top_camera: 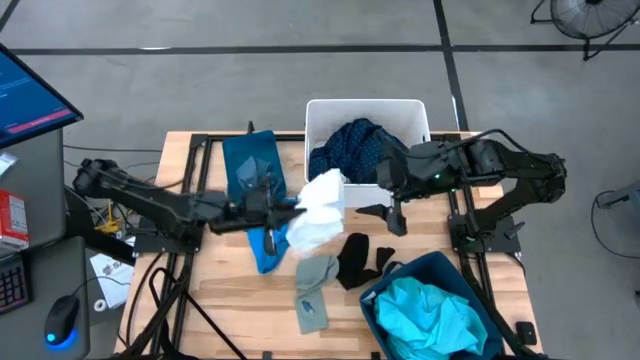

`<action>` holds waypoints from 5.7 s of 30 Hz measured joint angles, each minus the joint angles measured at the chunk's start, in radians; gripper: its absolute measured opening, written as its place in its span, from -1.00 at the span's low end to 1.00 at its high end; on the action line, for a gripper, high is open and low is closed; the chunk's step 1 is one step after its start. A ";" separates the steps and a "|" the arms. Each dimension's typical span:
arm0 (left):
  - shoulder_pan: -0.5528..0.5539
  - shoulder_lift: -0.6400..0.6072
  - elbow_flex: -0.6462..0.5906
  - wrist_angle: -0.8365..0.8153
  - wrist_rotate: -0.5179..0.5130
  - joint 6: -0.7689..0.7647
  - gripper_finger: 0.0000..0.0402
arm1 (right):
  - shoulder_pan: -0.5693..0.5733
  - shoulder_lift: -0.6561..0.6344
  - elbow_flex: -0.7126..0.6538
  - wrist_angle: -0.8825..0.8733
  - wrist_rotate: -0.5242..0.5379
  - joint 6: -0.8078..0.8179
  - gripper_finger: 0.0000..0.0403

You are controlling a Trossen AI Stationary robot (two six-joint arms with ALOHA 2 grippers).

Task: Pick & Place Cloths
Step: Put the white shorts into the dark blue bin, then put the black sock into the blue bin

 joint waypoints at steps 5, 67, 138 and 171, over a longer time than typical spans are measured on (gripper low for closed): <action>0.039 -0.019 0.061 -0.004 0.044 0.060 -1.00 | 0.003 0.059 -0.001 0.117 -0.002 -0.078 0.50; 0.191 0.284 0.102 -0.225 0.419 0.029 -0.05 | 0.601 0.096 -0.003 -0.610 0.210 1.317 -0.92; 0.189 1.039 0.310 -0.017 0.431 0.011 -0.17 | 0.826 0.322 -0.186 -0.558 -0.051 1.862 0.58; 0.184 -0.003 0.301 -0.207 0.141 0.168 -1.00 | 0.806 0.323 -0.186 -0.555 0.111 1.861 0.58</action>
